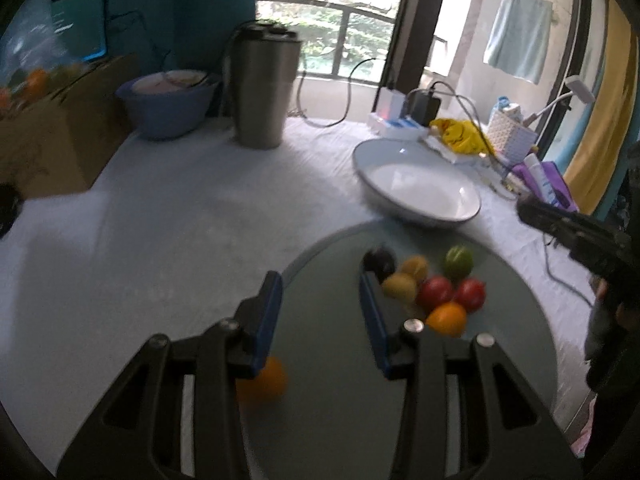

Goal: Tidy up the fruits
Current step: 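Lift and carry the plum with the right tool while the left carries the mandarin toward the bowl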

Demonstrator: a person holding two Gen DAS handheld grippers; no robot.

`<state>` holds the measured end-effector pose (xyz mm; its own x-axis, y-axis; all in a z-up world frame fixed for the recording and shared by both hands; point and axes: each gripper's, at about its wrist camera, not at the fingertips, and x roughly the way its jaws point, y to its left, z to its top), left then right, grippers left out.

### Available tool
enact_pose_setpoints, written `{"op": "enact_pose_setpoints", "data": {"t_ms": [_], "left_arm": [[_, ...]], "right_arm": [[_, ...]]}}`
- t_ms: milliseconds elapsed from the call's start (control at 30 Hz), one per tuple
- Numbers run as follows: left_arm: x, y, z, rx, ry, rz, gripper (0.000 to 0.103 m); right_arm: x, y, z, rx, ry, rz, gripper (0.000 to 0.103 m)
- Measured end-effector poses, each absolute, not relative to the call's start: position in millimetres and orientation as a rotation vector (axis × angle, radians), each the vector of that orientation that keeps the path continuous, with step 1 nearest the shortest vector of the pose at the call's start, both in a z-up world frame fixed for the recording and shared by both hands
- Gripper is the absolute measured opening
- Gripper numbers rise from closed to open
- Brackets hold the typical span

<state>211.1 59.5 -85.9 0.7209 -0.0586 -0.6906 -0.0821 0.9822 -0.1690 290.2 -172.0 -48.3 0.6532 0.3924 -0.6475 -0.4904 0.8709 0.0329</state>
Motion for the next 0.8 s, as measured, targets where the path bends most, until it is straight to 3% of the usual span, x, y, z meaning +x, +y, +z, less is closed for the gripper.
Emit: {"op": "enact_pose_setpoints", "data": {"t_ms": [200,267,300,500,533,667,800], "left_arm": [[187,78,-105,-0.192,0.795,0.07,0.046],[182,80,-108,-0.205,0.786,0.069,0.057],[182,80,-109,-0.204,0.786,0.069,0.058],[188,74,-116,-0.208,0.811,0.024,0.058],[190,73,-118,-0.207,0.823,0.023,0.057],[191,67,-118,-0.204,0.828,-0.011,0.034],[194,64,-117,-0.203,0.831,-0.007,0.034]], "right_arm": [[271,-163,-54,-0.164,0.715,0.515,0.031],[267,-161,-55,-0.165,0.72,0.518,0.031],[265,-160,-55,-0.165,0.721,0.519,0.031],[263,-159,-51,-0.171,0.713,0.513,0.031],[263,-160,-50,-0.17,0.711,0.511,0.031],[266,-165,-49,-0.166,0.712,0.495,0.031],[271,-168,-50,-0.161,0.714,0.491,0.031]]}}
